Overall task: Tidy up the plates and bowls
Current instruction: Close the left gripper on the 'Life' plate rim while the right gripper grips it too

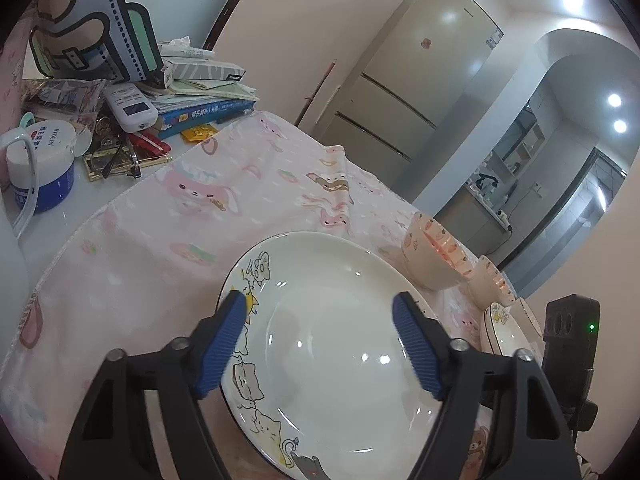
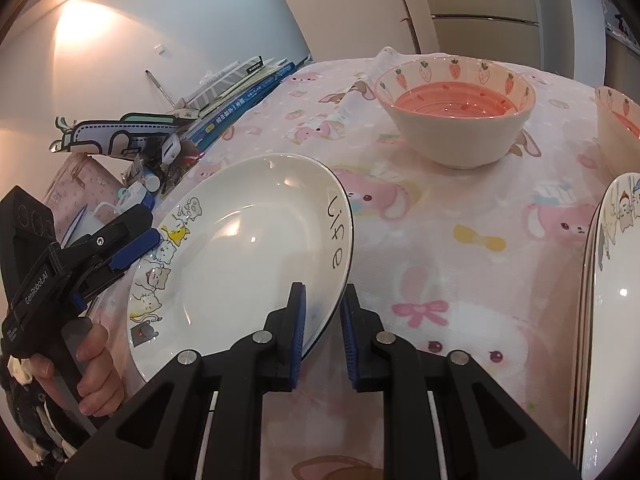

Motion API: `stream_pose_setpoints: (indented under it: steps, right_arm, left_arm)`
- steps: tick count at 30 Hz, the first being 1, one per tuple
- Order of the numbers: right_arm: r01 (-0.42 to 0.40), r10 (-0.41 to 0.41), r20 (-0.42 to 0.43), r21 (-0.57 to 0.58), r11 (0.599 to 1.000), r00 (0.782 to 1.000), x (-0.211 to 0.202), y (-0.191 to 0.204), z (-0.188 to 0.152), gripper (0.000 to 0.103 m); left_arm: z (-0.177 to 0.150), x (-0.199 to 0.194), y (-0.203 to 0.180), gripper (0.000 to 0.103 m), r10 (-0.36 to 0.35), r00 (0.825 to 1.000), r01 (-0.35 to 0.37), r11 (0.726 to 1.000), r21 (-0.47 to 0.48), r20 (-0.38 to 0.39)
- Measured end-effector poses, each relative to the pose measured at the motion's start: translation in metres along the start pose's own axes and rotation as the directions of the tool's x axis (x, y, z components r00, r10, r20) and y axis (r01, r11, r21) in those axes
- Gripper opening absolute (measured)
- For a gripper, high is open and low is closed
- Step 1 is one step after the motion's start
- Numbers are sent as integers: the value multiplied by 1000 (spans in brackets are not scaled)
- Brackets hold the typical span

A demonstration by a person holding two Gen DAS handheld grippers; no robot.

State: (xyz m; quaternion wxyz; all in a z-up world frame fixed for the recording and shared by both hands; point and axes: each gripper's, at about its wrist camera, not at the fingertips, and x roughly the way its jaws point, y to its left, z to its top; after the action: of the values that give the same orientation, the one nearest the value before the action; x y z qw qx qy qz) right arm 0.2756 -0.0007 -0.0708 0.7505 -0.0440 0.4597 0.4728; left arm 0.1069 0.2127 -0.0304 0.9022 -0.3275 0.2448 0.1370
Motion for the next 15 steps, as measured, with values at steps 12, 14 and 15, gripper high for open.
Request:
stream_pose_setpoints:
  steps: [12,14,15]
  right_arm:
    - [-42,43,-27,42,998,999,4,-3,-1,16]
    - [-57,60,-34,74,996,998,3,-8,-1,15]
    - [-58,61,-38,83,995,997,2,-10,-1,15]
  left_arm:
    - [-3,10,2,34,-106,988,104,994,-26,-108]
    - [-4,9,3,26,-106,988,103,994,-37,-110]
    - [-5,6,2,5,-124,987,119,992,-45,-103]
